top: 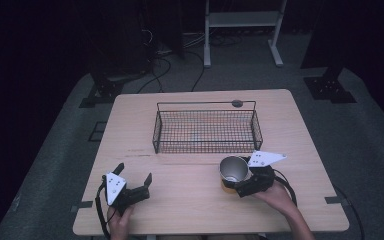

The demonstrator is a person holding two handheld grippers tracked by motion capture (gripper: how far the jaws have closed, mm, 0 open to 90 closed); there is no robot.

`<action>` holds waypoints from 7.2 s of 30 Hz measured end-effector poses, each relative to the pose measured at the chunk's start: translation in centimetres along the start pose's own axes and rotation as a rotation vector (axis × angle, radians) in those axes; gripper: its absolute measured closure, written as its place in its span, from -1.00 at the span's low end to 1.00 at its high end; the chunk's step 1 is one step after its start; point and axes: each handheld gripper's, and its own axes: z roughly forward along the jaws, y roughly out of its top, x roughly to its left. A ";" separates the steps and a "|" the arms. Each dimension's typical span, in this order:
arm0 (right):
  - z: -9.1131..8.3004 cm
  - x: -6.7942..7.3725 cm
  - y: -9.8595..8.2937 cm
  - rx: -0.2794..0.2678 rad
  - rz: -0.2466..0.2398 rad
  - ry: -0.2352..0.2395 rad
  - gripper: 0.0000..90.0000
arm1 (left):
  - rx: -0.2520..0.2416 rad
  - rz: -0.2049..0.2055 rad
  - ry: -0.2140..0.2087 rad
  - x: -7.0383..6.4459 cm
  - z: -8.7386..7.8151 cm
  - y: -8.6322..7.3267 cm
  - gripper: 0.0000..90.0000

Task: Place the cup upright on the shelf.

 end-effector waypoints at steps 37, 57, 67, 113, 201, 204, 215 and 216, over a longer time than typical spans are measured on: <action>-1.5 -1.5 4.5 -0.038 0.035 0.064 -0.83 | 0.000 -0.003 -0.002 0.0 0.0 0.0 -1.00; -1.7 -2.9 6.7 -0.028 0.035 0.054 -0.83 | 0.000 -0.003 -0.003 0.0 0.0 0.0 -1.00; -2.1 -3.8 7.3 -0.024 0.043 0.046 -0.83 | 0.001 -0.003 -0.003 0.0 0.0 0.0 -1.00; -1.9 -8.3 12.6 -0.030 0.073 0.025 -0.83 | 0.002 -0.005 -0.006 0.1 0.0 0.0 -1.00; 11.4 -15.9 10.6 0.118 0.174 0.024 -0.84 | -0.003 -0.016 -0.013 0.2 0.0 0.0 -1.00; 11.6 -15.9 10.5 0.127 0.170 0.022 -0.84 | -0.003 -0.016 -0.013 0.2 0.0 0.0 -1.00; 12.1 -15.8 10.2 0.132 0.133 0.003 -0.84 | -0.003 -0.016 -0.013 0.2 0.0 0.0 -1.00; 12.2 -15.7 10.2 0.131 0.129 0.002 -0.84 | -0.003 -0.016 -0.013 0.2 0.0 0.0 -1.00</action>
